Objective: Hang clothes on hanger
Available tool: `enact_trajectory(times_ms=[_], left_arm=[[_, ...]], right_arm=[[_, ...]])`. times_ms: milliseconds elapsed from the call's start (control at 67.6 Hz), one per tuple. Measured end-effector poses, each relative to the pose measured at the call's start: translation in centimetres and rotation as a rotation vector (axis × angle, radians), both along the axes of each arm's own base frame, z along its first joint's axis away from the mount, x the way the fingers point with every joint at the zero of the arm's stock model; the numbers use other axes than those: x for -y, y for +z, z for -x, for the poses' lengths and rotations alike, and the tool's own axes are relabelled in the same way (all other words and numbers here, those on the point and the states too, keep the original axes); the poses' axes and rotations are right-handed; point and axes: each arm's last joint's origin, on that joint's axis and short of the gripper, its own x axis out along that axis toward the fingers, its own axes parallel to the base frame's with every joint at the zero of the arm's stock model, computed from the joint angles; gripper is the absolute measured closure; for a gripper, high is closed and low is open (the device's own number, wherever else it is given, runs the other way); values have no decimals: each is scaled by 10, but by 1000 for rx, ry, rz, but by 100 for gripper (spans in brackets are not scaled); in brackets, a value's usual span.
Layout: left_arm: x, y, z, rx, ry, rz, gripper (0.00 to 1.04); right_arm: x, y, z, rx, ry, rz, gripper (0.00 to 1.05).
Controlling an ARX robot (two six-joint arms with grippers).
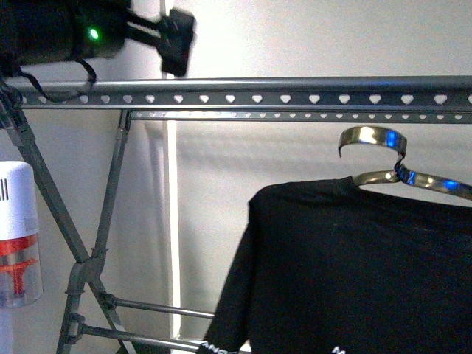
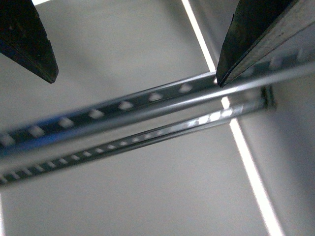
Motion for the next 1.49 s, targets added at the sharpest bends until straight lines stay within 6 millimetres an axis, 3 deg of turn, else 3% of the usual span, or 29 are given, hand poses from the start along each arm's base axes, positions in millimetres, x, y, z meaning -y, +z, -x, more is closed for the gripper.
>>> enact_trajectory(times_ms=[89,178,370,414,488,533,577,710,828,1139,1272,1494], left_arm=[[-20,12,-2,-122,104,349,7],[-34,6,-4,-246,140,558,7],[-20,-13,-1,-328,41,629,8],[-13,-19,16,-404,82,494,20],[-13,-30,40,-397,93,343,33],[-17,-42,65,-365,96,250,45],[-25,-60,86,-351,117,213,58],[-39,-108,116,-398,149,175,83],[-44,-134,139,-416,147,164,102],[-62,-178,194,-418,148,154,101],[-63,-187,208,-415,149,154,101],[-63,-198,228,-409,147,154,101]], right_arm=[[1,6,18,-72,-59,-90,101],[-1,10,33,-147,-107,-158,101],[-3,17,40,-278,-244,-361,101],[-1,21,36,-306,-305,-434,101],[4,28,26,-326,-368,-511,101],[9,35,16,-341,-428,-585,101],[14,42,5,-357,-479,-661,101],[21,53,-16,-377,-552,-795,101],[21,59,-34,-398,-592,-908,101],[34,56,-92,-487,-783,-1222,101],[36,58,-102,-509,-822,-1306,101],[32,44,-110,-556,-856,-1337,101]])
